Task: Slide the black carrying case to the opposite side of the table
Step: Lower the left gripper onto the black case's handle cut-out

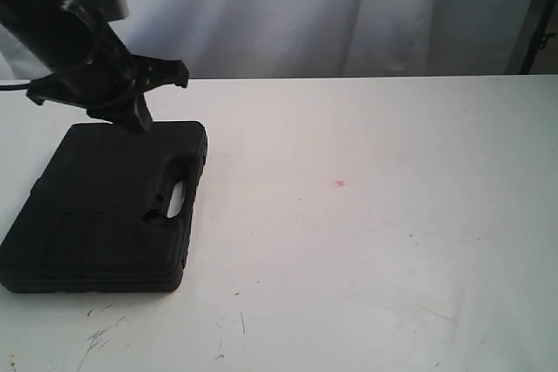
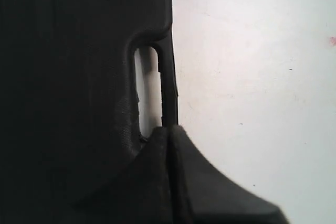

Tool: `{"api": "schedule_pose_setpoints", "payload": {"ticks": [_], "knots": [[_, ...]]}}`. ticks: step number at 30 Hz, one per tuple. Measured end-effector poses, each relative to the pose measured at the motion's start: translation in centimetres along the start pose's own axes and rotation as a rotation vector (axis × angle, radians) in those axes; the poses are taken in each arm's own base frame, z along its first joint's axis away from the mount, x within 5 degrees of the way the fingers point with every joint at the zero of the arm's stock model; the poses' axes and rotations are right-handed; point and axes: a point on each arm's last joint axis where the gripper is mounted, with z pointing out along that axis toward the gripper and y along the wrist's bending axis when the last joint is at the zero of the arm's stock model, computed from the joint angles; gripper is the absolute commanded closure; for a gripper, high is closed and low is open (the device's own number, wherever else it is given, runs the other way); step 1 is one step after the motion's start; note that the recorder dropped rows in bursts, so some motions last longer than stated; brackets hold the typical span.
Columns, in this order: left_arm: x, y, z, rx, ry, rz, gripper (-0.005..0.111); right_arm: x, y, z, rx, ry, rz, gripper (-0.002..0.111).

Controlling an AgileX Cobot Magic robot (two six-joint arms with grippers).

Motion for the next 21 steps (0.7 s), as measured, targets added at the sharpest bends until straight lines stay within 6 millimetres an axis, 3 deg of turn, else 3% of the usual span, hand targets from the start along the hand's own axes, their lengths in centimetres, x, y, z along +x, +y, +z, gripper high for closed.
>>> {"api": "schedule_pose_setpoints", "payload": {"ticks": [11,13,18,21], "knots": [[-0.4,-1.8,7.0,-0.083,0.119,-0.017,0.104,0.0,0.0,0.0,0.0,0.0,0.0,0.108],[-0.4,-1.7,7.7,-0.093,0.13,-0.027,0.098,0.0,0.0,0.0,0.0,0.0,0.0,0.108],[-0.2,-1.4,9.8,-0.108,0.162,-0.031,0.07,0.0,0.0,0.0,0.0,0.0,0.0,0.108],[-0.3,-1.3,10.8,-0.109,0.164,-0.032,0.069,0.0,0.0,0.0,0.0,0.0,0.0,0.108]]}}
